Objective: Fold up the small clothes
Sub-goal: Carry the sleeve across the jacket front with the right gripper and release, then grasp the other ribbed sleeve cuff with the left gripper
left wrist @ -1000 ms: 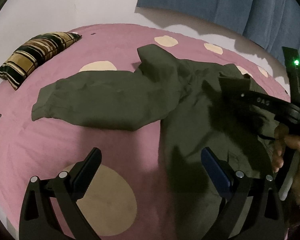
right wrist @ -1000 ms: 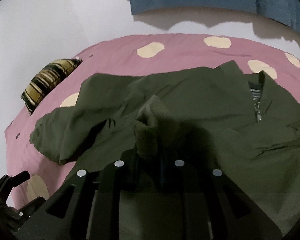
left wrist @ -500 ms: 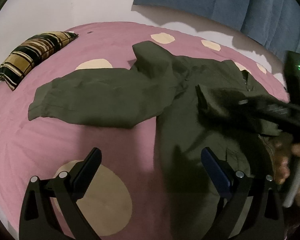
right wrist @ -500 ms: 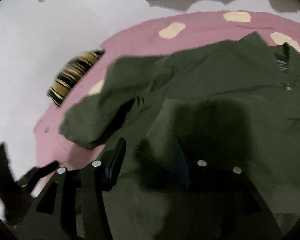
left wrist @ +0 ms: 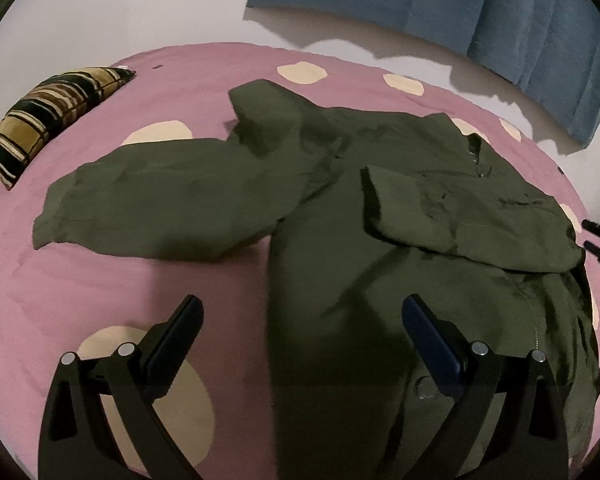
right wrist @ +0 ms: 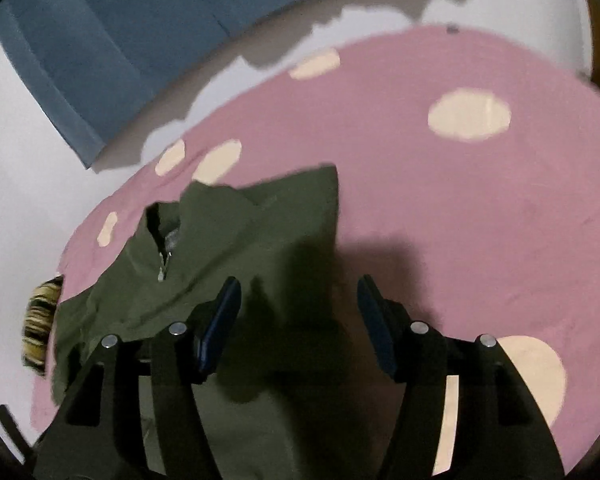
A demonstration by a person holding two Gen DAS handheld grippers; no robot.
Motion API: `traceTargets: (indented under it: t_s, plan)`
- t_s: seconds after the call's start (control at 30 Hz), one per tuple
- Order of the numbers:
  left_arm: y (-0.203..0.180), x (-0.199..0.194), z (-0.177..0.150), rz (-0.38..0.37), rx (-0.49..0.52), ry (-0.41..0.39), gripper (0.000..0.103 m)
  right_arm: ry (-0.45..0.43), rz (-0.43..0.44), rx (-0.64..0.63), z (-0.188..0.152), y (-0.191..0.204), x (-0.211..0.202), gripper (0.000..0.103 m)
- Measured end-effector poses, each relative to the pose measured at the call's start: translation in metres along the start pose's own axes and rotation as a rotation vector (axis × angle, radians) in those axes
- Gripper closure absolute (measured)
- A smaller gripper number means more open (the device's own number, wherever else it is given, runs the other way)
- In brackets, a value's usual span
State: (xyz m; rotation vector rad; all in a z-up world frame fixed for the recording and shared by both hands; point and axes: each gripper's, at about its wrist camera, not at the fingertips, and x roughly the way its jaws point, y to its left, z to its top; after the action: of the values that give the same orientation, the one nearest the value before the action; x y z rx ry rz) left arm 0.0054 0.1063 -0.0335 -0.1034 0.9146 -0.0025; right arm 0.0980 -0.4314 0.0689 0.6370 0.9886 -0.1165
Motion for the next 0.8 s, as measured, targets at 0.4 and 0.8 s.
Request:
traceTargets:
  t_s: [0.4, 0.8]
  plan:
    - [-0.008, 0.000, 0.002, 0.016, 0.025, -0.007, 0.004, 0.160, 0.096, 0.042, -0.017, -0.044, 0.040, 0.089]
    - [0.011, 0.004, -0.002, 0.050, -0.032, -0.009, 0.004, -0.022, 0.034, 0.024, -0.008, -0.003, -0.013, 0.071]
